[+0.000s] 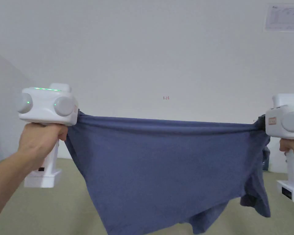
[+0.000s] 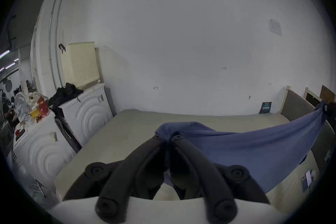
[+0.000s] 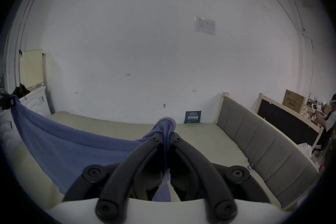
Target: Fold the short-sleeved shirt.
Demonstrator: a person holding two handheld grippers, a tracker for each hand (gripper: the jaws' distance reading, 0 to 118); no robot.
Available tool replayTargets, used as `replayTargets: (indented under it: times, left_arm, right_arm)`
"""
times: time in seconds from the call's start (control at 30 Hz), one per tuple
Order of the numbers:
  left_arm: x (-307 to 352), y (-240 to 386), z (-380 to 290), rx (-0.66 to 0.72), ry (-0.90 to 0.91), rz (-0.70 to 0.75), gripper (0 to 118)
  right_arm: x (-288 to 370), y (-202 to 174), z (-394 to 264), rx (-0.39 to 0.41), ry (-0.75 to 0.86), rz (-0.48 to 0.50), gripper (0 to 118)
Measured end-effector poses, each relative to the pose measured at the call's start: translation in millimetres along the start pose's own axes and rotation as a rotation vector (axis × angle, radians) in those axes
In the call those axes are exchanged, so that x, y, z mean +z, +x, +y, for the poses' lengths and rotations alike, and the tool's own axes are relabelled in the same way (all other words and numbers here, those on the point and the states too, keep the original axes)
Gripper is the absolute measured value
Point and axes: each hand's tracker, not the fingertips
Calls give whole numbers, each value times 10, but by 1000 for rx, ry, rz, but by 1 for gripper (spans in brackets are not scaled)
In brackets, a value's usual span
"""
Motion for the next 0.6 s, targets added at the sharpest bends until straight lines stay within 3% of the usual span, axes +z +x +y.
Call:
replayTargets:
  times: [0.1,0.33,0.6]
  left_arm:
    - [-364,118,-81,-5,-19,24,3]
    - [-1090,278,-748,-62,-108,39,3]
    - [-1190,154,-2214,-98,-328,-17,3]
  right_arm:
    - [-263,-73,-61,-1,-26,-6,6]
    - [-993,-371,-902,35,-140,-14,6]
    - [-783,-413,-2416,35,-343,14,6]
